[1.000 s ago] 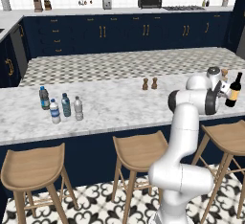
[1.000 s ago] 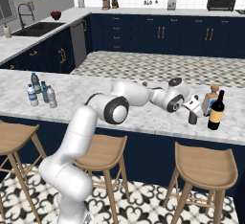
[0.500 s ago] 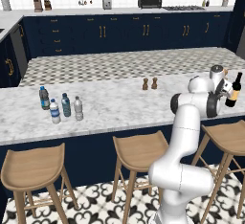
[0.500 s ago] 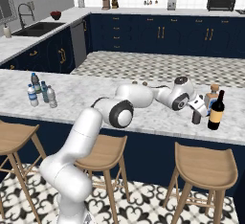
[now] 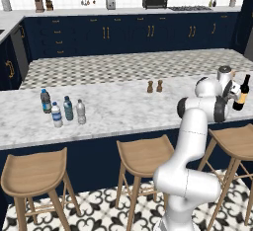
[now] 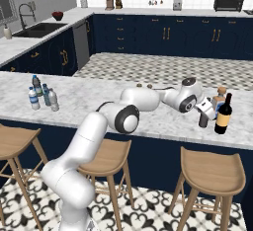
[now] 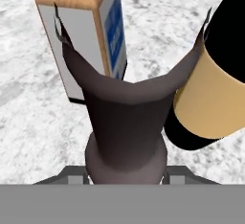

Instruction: Move the plastic bottles in the middle to the plastics group, and the glass bottles in the middle to the glass group.

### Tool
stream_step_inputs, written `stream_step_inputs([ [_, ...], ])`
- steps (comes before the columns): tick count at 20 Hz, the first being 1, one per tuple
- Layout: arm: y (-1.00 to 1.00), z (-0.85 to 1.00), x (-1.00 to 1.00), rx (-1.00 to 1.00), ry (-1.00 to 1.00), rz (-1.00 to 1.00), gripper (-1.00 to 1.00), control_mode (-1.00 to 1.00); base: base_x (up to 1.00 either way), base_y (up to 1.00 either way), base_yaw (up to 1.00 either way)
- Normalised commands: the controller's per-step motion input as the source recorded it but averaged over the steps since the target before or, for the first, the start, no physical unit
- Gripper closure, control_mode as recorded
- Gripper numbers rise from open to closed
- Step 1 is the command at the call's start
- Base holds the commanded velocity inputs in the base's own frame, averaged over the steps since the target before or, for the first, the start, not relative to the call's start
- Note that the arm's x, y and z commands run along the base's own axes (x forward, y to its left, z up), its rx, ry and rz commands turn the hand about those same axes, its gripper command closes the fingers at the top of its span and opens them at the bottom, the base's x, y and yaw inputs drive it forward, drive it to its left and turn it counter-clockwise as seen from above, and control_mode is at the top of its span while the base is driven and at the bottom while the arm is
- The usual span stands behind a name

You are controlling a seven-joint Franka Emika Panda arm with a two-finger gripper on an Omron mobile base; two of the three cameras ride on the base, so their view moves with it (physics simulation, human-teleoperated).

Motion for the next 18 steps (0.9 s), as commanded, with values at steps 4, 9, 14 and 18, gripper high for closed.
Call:
stream_step_inputs([
  [4, 0.0, 0.0, 0.0, 0.0, 0.0, 0.0, -1.0, -1.0, 0.0, 0.0, 0.0],
  [9, 0.01, 0.02, 0.0, 0.0, 0.0, 0.0, -1.0, -1.0, 0.0, 0.0, 0.0],
  [14, 0.01, 0.05, 0.0, -0.01, 0.0, 0.0, -1.0, -1.0, 0.0, 0.0, 0.0],
  [18, 0.06, 0.3, -0.11, 0.0, 0.0, 0.0, -1.0, -1.0, 0.0, 0.0, 0.0],
])
